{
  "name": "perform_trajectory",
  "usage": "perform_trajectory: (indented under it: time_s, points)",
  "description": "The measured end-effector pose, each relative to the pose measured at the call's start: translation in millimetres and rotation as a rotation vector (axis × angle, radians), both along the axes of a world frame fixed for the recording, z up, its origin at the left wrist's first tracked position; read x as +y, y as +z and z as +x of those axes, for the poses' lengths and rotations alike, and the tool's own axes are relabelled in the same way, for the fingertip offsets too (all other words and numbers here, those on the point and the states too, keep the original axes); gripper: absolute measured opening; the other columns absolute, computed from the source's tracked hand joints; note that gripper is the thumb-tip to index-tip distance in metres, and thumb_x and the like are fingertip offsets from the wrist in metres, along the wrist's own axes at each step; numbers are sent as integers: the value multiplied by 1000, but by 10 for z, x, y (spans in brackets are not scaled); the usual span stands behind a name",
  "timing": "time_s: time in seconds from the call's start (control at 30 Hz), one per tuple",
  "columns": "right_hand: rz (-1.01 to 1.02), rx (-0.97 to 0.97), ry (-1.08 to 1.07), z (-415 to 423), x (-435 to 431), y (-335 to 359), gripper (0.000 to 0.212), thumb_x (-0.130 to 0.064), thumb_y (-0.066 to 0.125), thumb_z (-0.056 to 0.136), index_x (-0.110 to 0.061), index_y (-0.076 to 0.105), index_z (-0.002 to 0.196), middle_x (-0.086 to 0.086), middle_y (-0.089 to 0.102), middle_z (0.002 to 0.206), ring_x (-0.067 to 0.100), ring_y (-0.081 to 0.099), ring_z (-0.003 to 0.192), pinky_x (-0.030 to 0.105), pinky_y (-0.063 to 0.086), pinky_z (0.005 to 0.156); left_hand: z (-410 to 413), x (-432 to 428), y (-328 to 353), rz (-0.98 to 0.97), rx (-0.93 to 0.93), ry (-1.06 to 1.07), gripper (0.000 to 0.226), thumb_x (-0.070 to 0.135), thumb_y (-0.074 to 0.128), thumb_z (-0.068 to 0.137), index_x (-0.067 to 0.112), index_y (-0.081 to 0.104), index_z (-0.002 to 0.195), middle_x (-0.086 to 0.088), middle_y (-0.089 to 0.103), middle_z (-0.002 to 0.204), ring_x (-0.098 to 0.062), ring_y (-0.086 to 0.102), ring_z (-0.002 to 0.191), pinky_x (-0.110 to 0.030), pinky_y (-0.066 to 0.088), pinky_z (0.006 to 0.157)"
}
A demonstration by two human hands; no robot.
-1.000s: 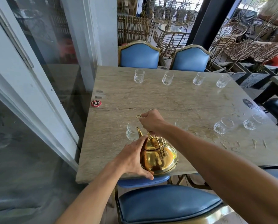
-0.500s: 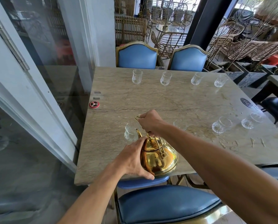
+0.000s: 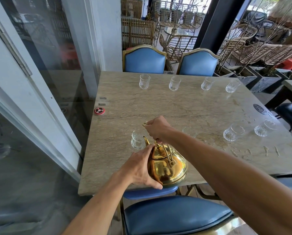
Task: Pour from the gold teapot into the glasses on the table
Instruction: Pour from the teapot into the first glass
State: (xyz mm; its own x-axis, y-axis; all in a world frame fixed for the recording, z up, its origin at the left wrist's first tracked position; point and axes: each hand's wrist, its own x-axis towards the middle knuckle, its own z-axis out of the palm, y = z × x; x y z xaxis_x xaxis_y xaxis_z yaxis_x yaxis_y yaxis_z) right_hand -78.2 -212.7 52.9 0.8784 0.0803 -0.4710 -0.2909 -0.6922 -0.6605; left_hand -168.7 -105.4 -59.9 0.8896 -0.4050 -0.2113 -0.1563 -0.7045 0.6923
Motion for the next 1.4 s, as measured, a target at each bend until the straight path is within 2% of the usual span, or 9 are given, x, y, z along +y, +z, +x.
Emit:
perform_trajectory:
  time_s: [0.23,0.4,0.57,0.73,0.87,0.97,1.07,1.4]
  points:
    - [10,12,-15,19,8,-9,38,2,46,93,7,61,128,9,47,63,15,39,40,18,31,35,-5,-5,12,-2,-9,-1,152,75,87,41,34,3,161,-2,41,155,-26,46,138,-46,39,118]
    - [-17,-21,22,25,12,22,32,-8,50,95,6,65,121,7,50,65,15,45,46,14,32,25,-24,-20,86,-20,-38,-6,147,60,96,50,30,5,162,-1,42,154,-22,46,136,-42,37,119]
    - [-11,7,-18,42,34,7,37,3,45,92,5,63,124,8,45,62,14,38,39,18,31,35,-13,-17,112,-26,-42,-5,148,58,97,52,28,5,163,-1,41,155,-22,45,138,-39,35,120]
    - [-26,11,-19,64,57,5,34,2,46,92,4,68,117,8,46,59,15,39,36,18,32,35,-2,-4,95,-28,-26,-5,148,60,97,51,29,5,162,-1,42,155,-22,46,138,-41,36,119]
    - [-27,15,-22,70,67,9,34,1,46,93,3,67,120,8,47,59,15,40,37,15,32,33,5,-1,70,-35,-17,-4,148,64,95,48,31,5,161,0,42,155,-23,46,138,-44,37,119]
    - [-41,28,-13,79,77,23,25,3,45,91,-1,68,99,8,46,59,16,40,39,16,31,34,17,-4,33,-34,-9,4,150,70,91,45,34,4,161,1,42,156,-24,47,138,-46,38,118]
    - [-65,35,-9,76,82,36,19,4,43,90,-5,53,77,7,44,58,16,39,40,17,30,36,21,-10,18,-21,0,9,151,73,89,43,36,2,161,2,41,157,-25,46,138,-47,39,118]
    - [-85,40,9,95,73,53,16,2,43,91,-4,55,81,6,44,57,16,39,40,15,30,35,30,-13,-14,-39,-2,6,151,77,87,41,39,2,160,4,45,151,-24,50,133,-46,42,115]
